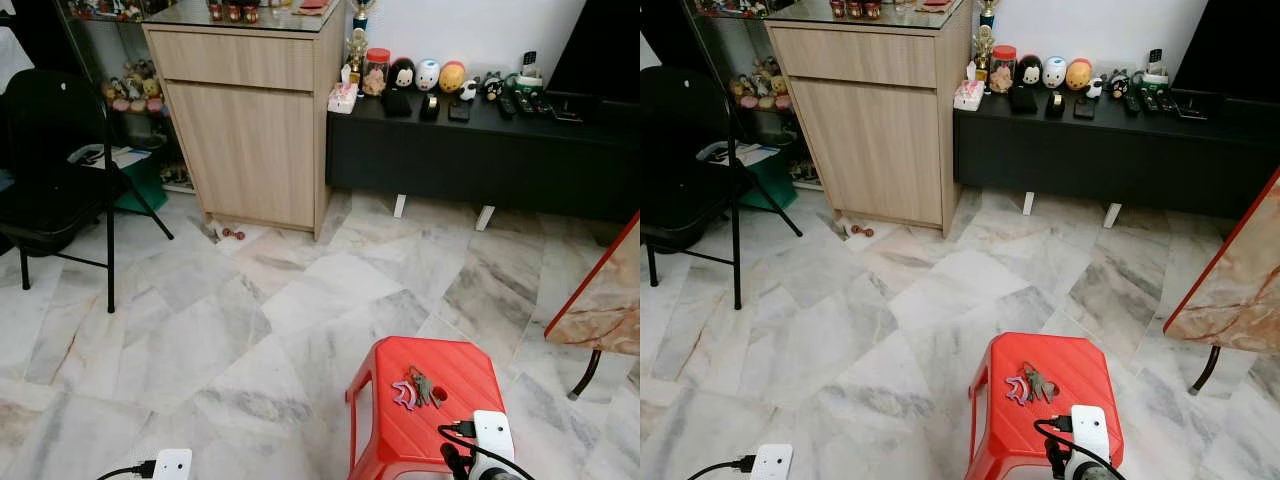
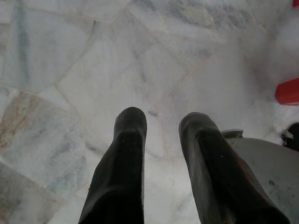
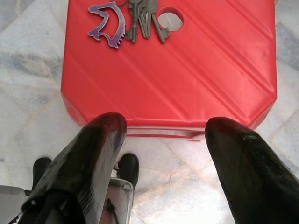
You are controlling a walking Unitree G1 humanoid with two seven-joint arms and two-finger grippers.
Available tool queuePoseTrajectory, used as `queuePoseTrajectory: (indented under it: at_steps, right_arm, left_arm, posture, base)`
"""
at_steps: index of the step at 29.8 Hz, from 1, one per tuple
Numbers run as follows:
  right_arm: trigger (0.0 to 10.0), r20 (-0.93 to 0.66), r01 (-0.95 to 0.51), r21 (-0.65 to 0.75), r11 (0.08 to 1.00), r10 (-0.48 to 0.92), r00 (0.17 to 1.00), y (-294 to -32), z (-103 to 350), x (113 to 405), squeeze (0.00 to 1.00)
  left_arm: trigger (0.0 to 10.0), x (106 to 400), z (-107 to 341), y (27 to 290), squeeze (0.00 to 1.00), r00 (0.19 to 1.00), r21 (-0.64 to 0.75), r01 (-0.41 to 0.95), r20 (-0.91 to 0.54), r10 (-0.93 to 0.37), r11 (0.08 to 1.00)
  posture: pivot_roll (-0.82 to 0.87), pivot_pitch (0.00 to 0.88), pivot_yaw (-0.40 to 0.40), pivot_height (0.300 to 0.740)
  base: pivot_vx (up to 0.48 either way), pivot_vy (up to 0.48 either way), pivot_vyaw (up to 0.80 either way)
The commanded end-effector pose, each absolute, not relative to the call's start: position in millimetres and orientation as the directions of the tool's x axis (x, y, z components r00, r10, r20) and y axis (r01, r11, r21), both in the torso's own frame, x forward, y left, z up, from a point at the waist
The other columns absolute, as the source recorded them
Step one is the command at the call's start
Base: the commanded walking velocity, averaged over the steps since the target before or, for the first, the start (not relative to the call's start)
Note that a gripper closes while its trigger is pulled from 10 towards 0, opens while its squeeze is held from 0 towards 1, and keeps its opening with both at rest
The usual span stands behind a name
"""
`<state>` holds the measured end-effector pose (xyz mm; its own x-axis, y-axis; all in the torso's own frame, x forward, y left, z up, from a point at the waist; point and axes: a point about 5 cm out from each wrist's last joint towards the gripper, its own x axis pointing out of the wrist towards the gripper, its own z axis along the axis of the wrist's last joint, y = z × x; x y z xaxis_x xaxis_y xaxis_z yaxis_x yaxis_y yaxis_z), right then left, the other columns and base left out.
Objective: Hang keys on a hook
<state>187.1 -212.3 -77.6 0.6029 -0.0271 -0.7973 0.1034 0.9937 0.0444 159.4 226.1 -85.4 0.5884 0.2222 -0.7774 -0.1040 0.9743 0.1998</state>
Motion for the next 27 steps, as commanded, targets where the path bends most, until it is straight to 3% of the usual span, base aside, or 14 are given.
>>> queuePoseTrajectory:
  at_steps: [1, 18, 27]
  right_arm:
    - [10.0, -0.795, 0.101, 0.040, 0.994, -0.029, 0.606, -213, -76, 191, 0.00]
    - [10.0, -0.766, 0.109, 0.069, 0.992, -0.018, 0.643, -202, -67, 210, 0.00]
    - [10.0, -0.784, 0.107, 0.054, 0.993, -0.024, 0.620, -207, -73, 198, 0.00]
  left_arm:
    - [10.0, 160, -86, 225, 0.00, 0.574, 0.207, -0.093, -0.788, 0.222, 0.974]
    - [10.0, 185, -73, 234, 0.00, 0.616, 0.216, -0.113, -0.751, 0.239, 0.970]
    - [10.0, 174, -78, 230, 0.00, 0.616, 0.201, -0.124, -0.752, 0.234, 0.972]
  posture:
    - [0.09, 0.000, -0.042, 0.740]
    - [0.10, 0.000, -0.030, 0.740]
    - [0.11, 0.000, -0.043, 0.740]
  base:
    - [0.000, 0.000, 0.00]
    - [0.000, 0.000, 0.00]
    - [0.000, 0.000, 0.00]
